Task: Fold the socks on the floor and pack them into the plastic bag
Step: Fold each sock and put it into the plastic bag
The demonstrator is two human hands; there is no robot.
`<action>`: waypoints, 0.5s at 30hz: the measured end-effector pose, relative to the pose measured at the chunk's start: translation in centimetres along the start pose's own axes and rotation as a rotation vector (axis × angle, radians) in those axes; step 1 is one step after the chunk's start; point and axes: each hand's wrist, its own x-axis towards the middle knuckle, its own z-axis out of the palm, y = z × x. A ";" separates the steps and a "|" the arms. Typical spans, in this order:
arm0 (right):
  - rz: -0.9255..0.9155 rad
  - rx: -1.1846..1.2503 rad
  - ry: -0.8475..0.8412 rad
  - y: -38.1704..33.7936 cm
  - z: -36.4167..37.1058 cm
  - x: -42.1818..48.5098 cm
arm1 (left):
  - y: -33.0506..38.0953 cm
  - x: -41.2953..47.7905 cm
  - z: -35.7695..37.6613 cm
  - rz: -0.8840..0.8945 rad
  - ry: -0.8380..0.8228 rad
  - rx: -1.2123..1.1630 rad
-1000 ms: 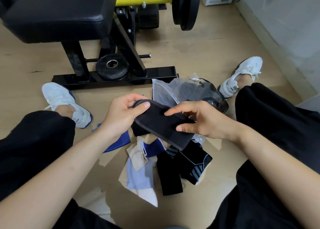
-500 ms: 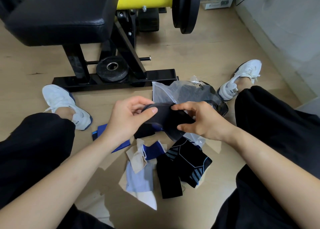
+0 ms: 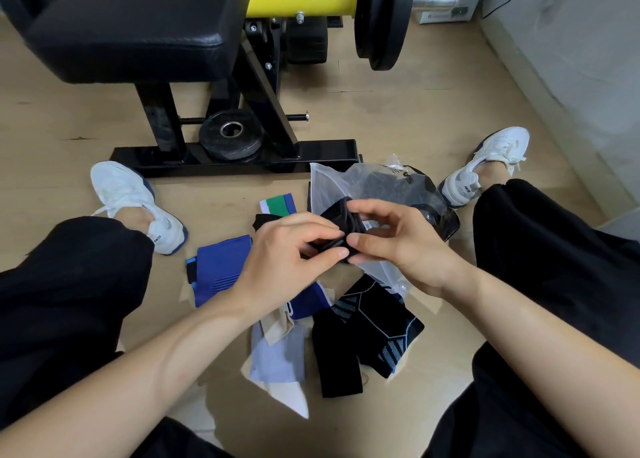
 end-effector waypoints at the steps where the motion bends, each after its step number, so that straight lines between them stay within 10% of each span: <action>1: -0.002 0.004 0.017 0.0 0.1 0.0 | -0.1 -0.1 0.1 0.013 -0.014 0.007; 11: -0.140 -0.118 0.083 0.3 -1.0 0.5 | -0.2 0.1 -0.2 0.142 0.055 0.112; 15: -0.190 -0.137 0.034 0.4 -1.1 0.4 | -0.5 0.5 -0.7 -0.108 0.007 -0.072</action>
